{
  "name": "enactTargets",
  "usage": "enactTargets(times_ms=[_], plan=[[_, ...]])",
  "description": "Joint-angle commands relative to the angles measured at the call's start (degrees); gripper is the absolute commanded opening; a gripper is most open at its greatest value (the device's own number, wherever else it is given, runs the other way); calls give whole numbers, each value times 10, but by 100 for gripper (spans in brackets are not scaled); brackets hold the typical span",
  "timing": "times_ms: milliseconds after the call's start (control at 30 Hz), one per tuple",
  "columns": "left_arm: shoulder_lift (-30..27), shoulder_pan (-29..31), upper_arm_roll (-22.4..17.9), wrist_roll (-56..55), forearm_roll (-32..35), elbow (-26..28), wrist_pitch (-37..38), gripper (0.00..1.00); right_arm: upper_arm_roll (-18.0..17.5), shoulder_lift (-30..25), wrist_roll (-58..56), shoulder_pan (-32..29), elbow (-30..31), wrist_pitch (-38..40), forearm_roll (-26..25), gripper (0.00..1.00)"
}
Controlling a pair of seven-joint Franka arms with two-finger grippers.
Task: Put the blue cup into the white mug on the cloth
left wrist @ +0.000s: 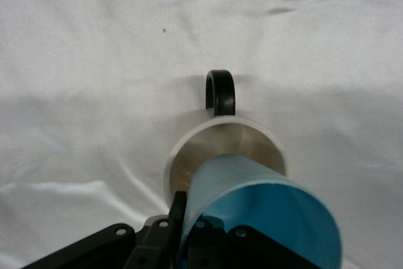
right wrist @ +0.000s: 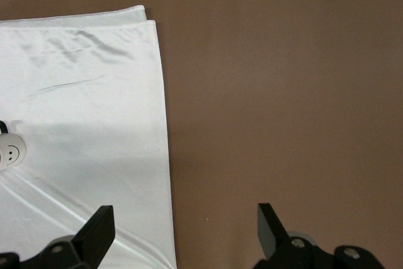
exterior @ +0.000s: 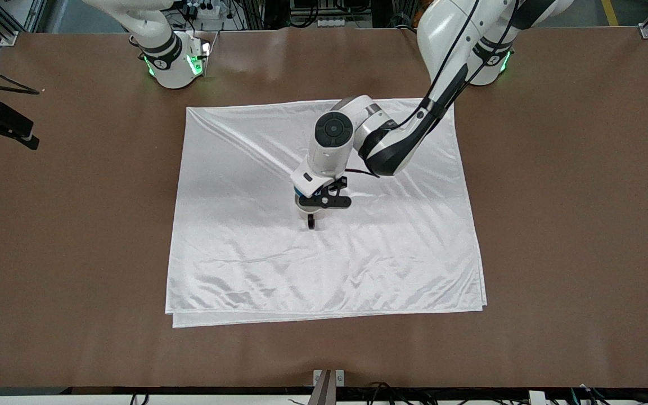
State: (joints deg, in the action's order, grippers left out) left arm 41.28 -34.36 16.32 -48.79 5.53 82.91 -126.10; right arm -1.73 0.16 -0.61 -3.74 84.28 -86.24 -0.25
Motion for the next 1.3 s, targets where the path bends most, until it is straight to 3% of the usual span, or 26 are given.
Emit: enactTargets(times_ms=[0, 100, 133, 233, 267, 467, 667, 900, 1267], plan=[[10, -12, -12, -13, 13, -7, -12, 0, 2, -23, -7, -11, 28, 3, 14, 100], [11, -12, -12, -13, 13, -7, -18, 0, 2, -22, -4, -10, 37, -2, 17, 100], [13, -12, -12, -14, 13, -7, -18, 16, 2, -22, -4, -10, 39, -3, 25, 100], [13, -11, -12, -14, 13, -7, -19, 85, 10, -22, -2, -14, 46, -6, 67, 100], [13, -12, -12, -14, 13, -7, -20, 100, 12, -22, -2, -14, 49, -12, 75, 100], [13, -16, -15, -14, 13, -8, -23, 100, 12, -23, -2, -12, 60, -24, 73, 100], [6, -12, -15, -15, 12, -12, -24, 100, 7, -24, -2, -7, 60, -24, 24, 100], [-5, -7, -15, -15, 12, -17, -22, 100, 7, -28, -2, -7, 60, -24, 19, 100], [-72, 24, -14, -12, 14, -15, -4, 100, 6, -34, -2, -7, 57, -21, 10, 100]])
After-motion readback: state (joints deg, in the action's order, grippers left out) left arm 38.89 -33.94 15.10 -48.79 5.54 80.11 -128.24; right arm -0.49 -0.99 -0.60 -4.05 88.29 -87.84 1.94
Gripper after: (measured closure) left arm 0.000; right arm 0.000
